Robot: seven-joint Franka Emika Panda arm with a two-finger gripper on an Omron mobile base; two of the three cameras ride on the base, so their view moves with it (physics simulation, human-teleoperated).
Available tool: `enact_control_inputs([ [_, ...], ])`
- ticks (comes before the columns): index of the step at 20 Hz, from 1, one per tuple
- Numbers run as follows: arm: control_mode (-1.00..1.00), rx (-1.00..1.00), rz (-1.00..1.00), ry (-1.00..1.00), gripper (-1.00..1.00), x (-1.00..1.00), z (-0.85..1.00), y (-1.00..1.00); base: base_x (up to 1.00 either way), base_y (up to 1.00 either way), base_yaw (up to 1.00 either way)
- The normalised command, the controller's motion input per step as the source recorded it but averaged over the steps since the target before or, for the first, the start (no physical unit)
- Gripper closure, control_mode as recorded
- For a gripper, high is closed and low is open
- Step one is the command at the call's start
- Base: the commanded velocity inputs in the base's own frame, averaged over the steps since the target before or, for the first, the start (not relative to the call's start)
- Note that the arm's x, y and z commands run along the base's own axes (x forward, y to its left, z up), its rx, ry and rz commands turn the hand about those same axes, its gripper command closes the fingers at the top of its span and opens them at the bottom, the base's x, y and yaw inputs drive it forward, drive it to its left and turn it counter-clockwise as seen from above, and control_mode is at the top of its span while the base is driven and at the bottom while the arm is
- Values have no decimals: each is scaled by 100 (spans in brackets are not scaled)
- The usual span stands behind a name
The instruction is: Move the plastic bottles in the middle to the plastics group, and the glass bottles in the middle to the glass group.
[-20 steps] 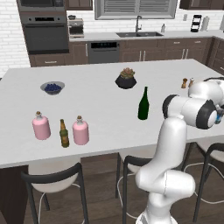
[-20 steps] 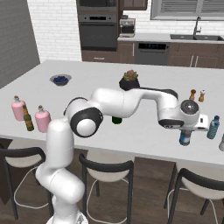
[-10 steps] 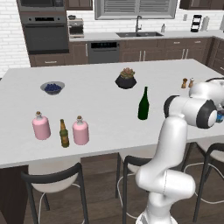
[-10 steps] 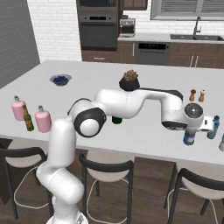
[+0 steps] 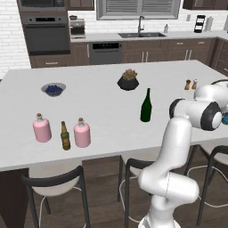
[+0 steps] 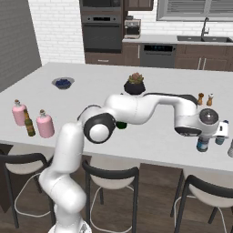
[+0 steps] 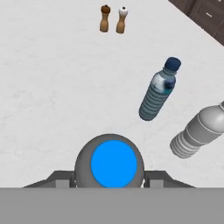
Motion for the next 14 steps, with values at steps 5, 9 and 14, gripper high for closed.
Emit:
enact_control_inputs([
  [5,-100,0,0,0,100,0,0,-10,0,0,0],
  [9,-100,0,0,0,100,0,-7,0,0,0,0],
  [14,-100,0,0,0,100,0,-38,0,0,0,0],
])
